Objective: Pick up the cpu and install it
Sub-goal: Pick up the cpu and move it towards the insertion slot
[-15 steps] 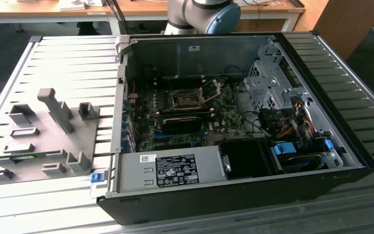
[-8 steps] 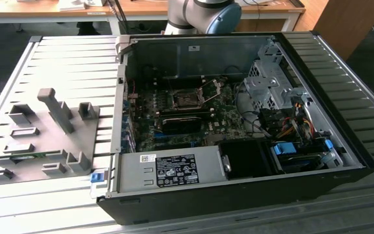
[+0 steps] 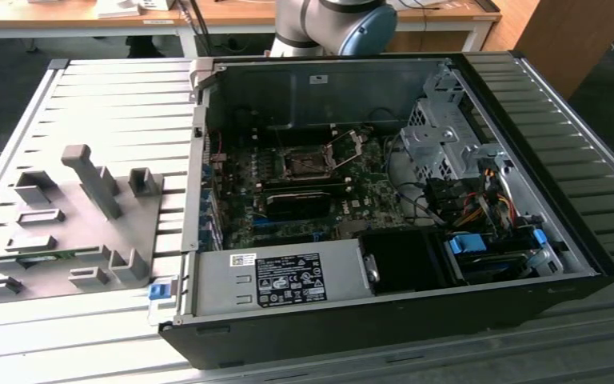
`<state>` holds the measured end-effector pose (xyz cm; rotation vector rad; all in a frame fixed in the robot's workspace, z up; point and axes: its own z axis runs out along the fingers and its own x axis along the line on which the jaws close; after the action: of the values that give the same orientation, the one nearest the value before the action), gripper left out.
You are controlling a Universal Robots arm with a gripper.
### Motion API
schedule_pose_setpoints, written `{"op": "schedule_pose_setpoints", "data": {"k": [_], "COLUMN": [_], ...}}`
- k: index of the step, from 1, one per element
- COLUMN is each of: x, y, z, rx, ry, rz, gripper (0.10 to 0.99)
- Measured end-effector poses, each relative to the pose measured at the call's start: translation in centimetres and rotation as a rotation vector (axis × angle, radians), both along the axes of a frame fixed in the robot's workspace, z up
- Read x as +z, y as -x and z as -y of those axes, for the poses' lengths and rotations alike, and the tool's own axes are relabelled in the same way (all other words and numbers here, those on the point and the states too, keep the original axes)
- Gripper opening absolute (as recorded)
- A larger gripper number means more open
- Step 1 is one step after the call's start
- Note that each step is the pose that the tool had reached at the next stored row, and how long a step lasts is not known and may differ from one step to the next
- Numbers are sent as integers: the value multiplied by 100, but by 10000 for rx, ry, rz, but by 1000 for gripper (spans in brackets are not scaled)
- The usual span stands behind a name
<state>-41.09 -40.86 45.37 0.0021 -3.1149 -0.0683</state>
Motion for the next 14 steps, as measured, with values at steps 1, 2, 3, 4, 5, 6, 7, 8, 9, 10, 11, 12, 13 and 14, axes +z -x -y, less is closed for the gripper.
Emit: {"op": "schedule_pose_setpoints", "data": {"k": [1, 2, 3, 4, 5, 6, 7, 8, 9, 10, 11, 12, 13, 14], "x": [0, 0, 0, 0, 0, -1, 0, 0, 0, 0, 0, 0, 0, 0], "y": [-17, -30, -43, -55, -65, -75, -86, -95, -104, -113, -121, -128, -135, -140], "z": [0, 0, 0, 0, 0, 0, 0, 0, 0, 0, 0, 0, 0, 0], "rx": [-1, -1, 0, 0, 0, 0, 0, 0, -1, -1, 0, 0, 0, -1], "ry": [0, 0, 0, 0, 0, 0, 0, 1, 1, 0, 0, 0, 0, 0], "rz": [0, 0, 1, 0, -1, 0, 0, -1, -1, 0, 0, 0, 0, 0], "gripper": [529, 529, 529, 529, 529, 529, 529, 529, 529, 529, 529, 529, 529, 529]}}
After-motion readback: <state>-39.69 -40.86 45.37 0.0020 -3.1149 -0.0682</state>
